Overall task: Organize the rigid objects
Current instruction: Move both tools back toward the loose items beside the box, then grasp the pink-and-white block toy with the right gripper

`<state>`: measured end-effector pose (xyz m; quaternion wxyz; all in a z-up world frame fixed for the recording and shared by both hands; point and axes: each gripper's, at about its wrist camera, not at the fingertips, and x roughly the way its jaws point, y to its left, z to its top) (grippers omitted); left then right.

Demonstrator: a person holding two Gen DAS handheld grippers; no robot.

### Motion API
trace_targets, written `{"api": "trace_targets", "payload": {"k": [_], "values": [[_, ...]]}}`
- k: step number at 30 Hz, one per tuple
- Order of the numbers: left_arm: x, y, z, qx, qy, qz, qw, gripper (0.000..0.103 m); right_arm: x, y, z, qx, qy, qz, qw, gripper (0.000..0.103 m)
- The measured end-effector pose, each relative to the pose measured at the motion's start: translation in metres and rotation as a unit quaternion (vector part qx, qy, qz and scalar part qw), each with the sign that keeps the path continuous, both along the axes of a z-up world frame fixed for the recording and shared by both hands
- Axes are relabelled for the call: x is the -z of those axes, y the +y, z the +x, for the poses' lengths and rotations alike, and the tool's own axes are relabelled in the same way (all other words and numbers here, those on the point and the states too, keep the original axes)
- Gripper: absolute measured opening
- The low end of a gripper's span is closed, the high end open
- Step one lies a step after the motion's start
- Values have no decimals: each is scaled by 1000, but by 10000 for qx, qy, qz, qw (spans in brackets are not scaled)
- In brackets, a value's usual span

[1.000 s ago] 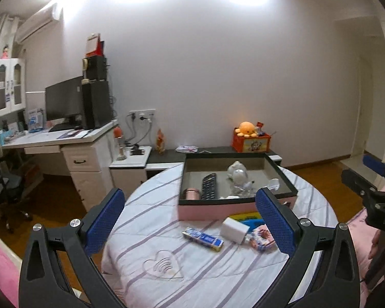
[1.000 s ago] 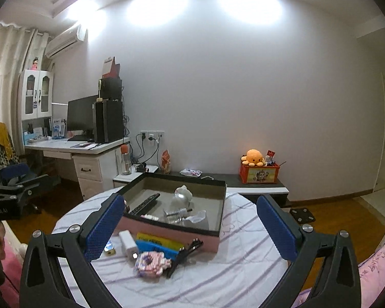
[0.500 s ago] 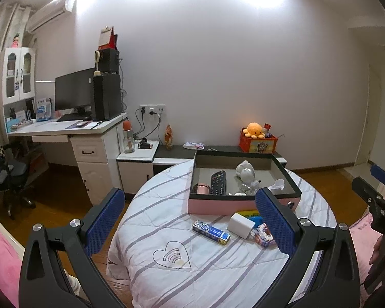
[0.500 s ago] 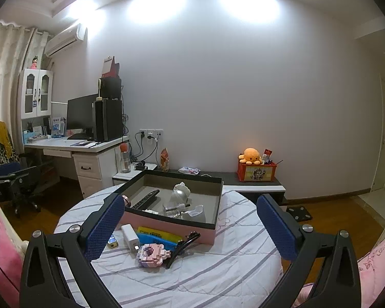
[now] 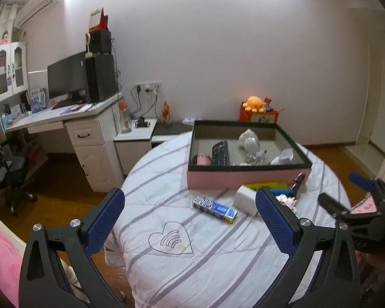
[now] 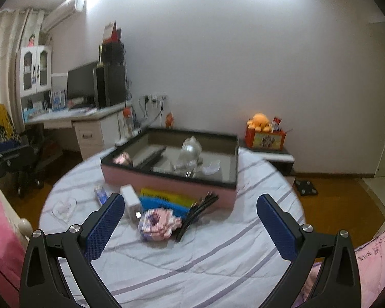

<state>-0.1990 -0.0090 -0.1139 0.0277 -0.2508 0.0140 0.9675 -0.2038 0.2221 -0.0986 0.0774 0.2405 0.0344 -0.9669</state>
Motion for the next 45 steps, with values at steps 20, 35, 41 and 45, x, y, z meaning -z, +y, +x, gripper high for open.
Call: {"api": "trace_targets", "payload": {"k": [20,35,41,45], "values": [[36,0,-30,117,-545,-152,9983,103,64,-47,-68,-368,-1430,441,9881,94],[49,30,-43,331,-848,-356,9952,103,54,6,-45,-460,-1482,-81,9879,67],[58,56,-55,568,-1044,-347,9923,103,48,37,-37,-296,-1417,-297,9890,67],[66,81,-70,629,-1149,-477,9902,103,53,55,-41,-160,-1450,-388,9885,67]]}}
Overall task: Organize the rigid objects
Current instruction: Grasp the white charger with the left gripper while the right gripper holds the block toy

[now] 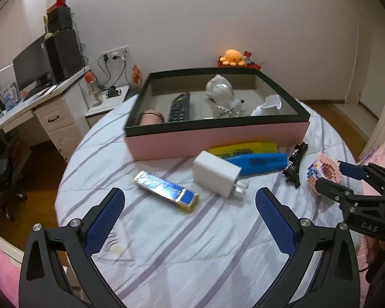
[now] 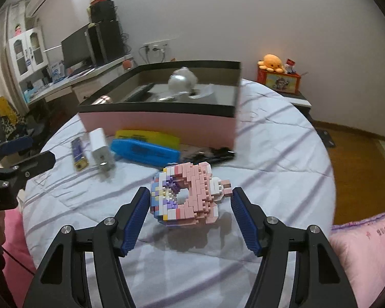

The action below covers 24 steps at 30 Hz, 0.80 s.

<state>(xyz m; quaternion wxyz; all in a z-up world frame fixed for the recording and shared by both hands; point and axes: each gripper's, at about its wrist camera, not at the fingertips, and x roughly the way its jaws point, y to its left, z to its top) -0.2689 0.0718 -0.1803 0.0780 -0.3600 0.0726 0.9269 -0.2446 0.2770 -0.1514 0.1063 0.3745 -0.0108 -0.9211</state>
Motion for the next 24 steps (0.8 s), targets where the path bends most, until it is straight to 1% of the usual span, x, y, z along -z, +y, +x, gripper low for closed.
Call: {"api": "trace_targets", "payload": {"k": [2,6,8,11,15,16,17,19,22,24], "values": [[5,11,-8,-32,39,-253,9997,103,2,5,-2,30,-20,-51,10000,67],[15,23,-23,42,-89,-518,9986,103,8,14,-6,23,-80,-165,9998,67],[21,27,-31,75,-217,-557,9982,103,9,17,-11,-6,-90,-266,9996,67],[28,27,-43,65,-349,-481,9982,103,10,19,-18,-50,-94,-310,9995,67],[36,32,-54,176,-442,-474,9977,102,12,22,-23,-99,-94,-385,9992,67],[37,34,-55,249,-468,-431,9977,98,13,22,-24,-115,-107,-400,9991,67],[40,35,-57,323,-528,-408,9972,84,14,22,-26,-141,-142,-416,9989,67],[46,38,-60,537,-749,-333,9952,63,16,23,-27,-162,-146,-436,9988,67],[46,42,-56,638,-674,-420,9948,63,16,23,-29,-167,-146,-454,9987,67],[46,40,-56,663,-704,-340,9947,63,17,23,-30,-161,-158,-435,9988,67]]}}
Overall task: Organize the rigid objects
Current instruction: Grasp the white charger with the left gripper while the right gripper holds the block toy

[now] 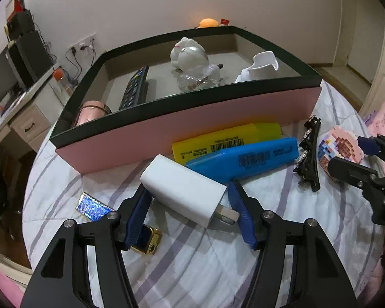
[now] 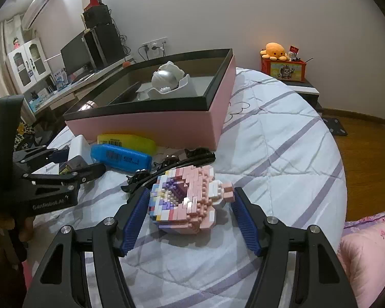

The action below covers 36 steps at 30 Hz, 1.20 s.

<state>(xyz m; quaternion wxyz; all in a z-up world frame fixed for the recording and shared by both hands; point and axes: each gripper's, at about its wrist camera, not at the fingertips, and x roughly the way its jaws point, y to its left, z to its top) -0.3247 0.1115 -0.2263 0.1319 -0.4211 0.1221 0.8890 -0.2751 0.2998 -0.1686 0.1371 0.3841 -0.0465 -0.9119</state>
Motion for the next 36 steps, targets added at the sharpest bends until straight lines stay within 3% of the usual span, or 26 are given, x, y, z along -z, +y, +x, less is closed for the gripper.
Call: {"api": "trace_targets", "payload": {"k": [12,13,16,21,28,33,34,35,36], "values": [[-14,-18,19,121,43,273,9995,59,2,-7,-1,84,24,304,9995,68],[-16,-20,22,138,52,304,9994,57,1,-7,0,78,42,322,9994,68],[-20,-26,27,147,46,387,9991,38,-2,-6,5,104,56,292,9995,67],[-19,-32,38,202,-4,406,9990,38,-8,-11,12,-12,45,156,9999,68],[-19,-45,36,-202,-36,648,9977,43,-6,-16,17,-66,-3,135,9999,68],[-16,-31,28,-177,52,450,9988,44,-3,-17,16,-88,-36,126,9999,68],[-15,-29,27,-147,49,433,9989,40,-3,-17,16,-105,-51,115,9999,68],[-15,-25,27,-110,79,362,9993,27,-3,-16,15,-114,-61,107,9999,68],[-16,-24,27,-82,88,327,9994,23,-2,-16,15,-110,-63,104,9999,68]]}}
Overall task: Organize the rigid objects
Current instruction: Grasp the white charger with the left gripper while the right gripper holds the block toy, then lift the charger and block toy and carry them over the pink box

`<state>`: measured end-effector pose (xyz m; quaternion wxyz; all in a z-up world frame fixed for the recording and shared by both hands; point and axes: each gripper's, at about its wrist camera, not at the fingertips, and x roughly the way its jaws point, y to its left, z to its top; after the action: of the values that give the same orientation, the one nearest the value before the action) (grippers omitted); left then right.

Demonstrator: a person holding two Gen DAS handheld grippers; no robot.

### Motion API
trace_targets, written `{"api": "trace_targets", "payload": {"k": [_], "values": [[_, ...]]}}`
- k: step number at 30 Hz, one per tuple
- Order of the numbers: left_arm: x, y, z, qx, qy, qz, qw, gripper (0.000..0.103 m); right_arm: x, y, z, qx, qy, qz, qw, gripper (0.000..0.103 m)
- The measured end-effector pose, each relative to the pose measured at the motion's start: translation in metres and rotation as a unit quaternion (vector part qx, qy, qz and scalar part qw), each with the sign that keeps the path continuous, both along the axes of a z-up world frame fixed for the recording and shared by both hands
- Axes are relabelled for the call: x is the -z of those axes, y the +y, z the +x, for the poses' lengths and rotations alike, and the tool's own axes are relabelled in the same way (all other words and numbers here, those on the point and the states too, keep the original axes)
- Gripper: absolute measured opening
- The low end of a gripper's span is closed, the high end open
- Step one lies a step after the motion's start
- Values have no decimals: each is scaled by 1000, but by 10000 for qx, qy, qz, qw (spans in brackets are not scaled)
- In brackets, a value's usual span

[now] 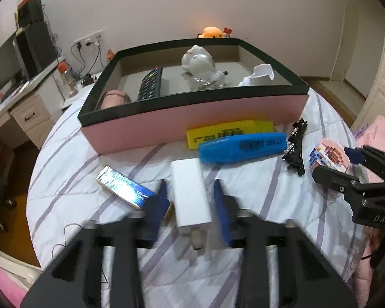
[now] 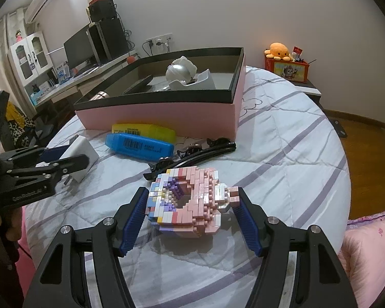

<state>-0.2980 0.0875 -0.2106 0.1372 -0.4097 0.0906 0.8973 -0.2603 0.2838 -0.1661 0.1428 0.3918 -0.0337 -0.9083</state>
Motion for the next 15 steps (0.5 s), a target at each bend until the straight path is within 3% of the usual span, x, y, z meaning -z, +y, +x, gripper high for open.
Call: {"api": "trace_targets", "payload": {"k": [9,15], "values": [[-5,-10,6,74,-40,233,9997,23,-5,2,0,47,114,-71,9999,68],[-17,-20,17,129,41,552,9984,23,-27,-5,9,-12,497,-138,9987,68]]}}
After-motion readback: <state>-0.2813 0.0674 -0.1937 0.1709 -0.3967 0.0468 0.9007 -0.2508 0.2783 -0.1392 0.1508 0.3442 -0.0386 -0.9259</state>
